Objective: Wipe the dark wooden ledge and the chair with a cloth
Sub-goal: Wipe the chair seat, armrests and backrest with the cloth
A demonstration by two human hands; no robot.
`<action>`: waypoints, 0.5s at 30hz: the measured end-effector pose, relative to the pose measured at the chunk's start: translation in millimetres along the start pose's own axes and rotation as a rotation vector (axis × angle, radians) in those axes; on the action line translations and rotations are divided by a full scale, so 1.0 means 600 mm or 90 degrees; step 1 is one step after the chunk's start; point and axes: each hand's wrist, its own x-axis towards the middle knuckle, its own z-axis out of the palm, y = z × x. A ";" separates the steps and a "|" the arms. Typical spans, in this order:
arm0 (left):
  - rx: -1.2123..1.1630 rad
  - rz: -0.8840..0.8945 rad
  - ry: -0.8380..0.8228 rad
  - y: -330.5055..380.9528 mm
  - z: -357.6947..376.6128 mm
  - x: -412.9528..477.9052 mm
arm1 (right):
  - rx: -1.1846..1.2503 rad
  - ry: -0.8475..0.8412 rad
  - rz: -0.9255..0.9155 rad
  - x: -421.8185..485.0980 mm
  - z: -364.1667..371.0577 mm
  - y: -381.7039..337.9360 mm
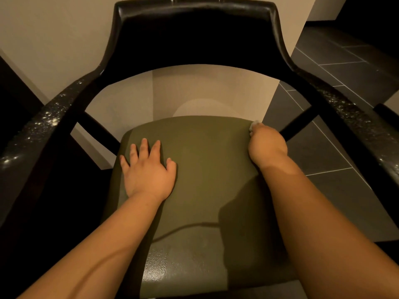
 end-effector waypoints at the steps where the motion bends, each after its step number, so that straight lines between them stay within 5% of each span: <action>1: 0.002 0.001 0.000 0.000 0.000 0.000 | -0.003 -0.018 -0.014 -0.003 0.002 0.010; 5: 0.013 0.009 -0.012 0.001 0.002 0.003 | 0.002 0.082 -0.019 -0.029 0.026 0.033; 15: 0.017 0.015 -0.027 0.000 0.002 0.006 | -0.056 -0.004 -0.035 0.026 -0.011 -0.023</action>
